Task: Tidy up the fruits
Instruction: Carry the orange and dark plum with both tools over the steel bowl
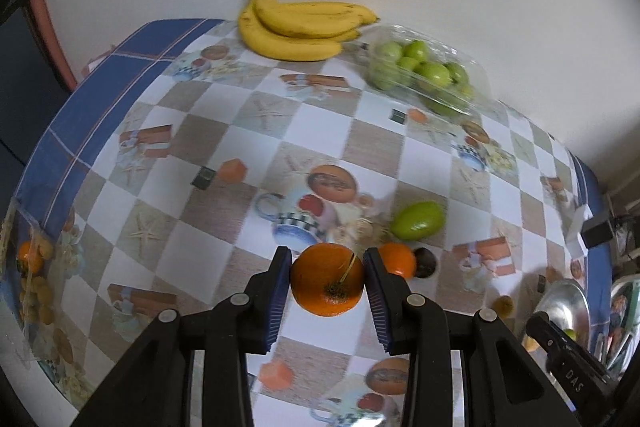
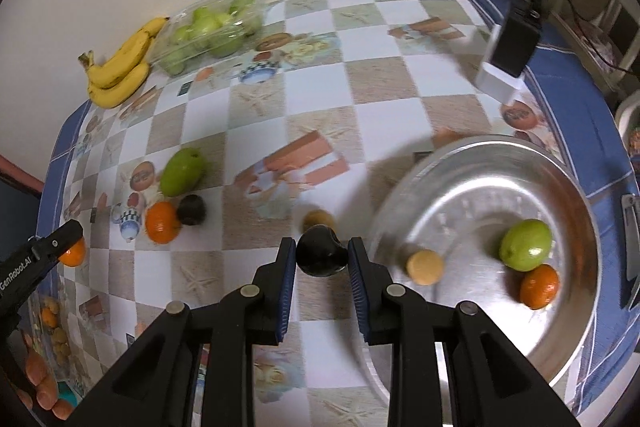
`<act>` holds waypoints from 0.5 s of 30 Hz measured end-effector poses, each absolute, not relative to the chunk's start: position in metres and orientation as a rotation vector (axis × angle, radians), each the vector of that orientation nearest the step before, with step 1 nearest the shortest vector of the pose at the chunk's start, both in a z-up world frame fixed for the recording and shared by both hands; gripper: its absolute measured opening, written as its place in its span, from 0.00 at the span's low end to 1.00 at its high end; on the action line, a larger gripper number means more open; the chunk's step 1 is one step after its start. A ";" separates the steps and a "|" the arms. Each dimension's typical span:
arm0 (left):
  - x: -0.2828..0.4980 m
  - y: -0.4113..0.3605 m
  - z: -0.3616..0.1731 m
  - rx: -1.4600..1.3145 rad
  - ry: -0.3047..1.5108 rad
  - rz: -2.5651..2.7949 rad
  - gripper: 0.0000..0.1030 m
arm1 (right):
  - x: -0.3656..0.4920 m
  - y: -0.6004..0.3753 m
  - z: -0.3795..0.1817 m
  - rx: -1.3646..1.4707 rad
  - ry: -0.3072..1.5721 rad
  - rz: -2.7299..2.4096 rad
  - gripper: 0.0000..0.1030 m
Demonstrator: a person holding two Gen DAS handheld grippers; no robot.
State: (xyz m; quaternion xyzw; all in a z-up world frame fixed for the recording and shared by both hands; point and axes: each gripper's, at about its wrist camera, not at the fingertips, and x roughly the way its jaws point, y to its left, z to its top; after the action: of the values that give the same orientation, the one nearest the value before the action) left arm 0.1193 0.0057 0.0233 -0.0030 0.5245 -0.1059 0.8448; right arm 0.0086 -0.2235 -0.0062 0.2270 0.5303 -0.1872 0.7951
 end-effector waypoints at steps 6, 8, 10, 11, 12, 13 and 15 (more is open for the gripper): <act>0.104 -0.027 0.024 0.039 1.103 -0.263 0.38 | -0.007 -0.249 -0.005 0.526 1.130 -0.441 0.27; 0.099 -0.038 0.024 0.052 1.103 -0.283 0.38 | -0.013 -0.259 -0.005 0.537 1.125 -0.459 0.27; 0.093 -0.049 0.024 0.067 1.102 -0.300 0.38 | -0.019 -0.267 -0.005 0.549 1.121 -0.473 0.27; 0.090 -0.055 0.024 0.075 1.101 -0.310 0.38 | -0.023 -0.273 -0.005 0.561 1.118 -0.481 0.27; 0.086 -0.061 0.024 0.084 1.100 -0.322 0.38 | -0.024 -0.276 -0.006 0.567 1.117 -0.485 0.27; 0.084 -0.067 0.024 0.092 1.099 -0.331 0.38 | -0.028 -0.281 -0.006 0.574 1.115 -0.495 0.27; 0.077 -0.079 0.023 0.109 1.100 -0.355 0.38 | -0.033 -0.289 -0.006 0.578 1.111 -0.509 0.27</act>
State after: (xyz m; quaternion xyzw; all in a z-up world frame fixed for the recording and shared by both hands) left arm 0.0767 -0.0793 0.0228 0.0515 0.5195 -0.1678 0.8362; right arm -0.0330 -0.2886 -0.0056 0.2675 0.5141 -0.2357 0.7801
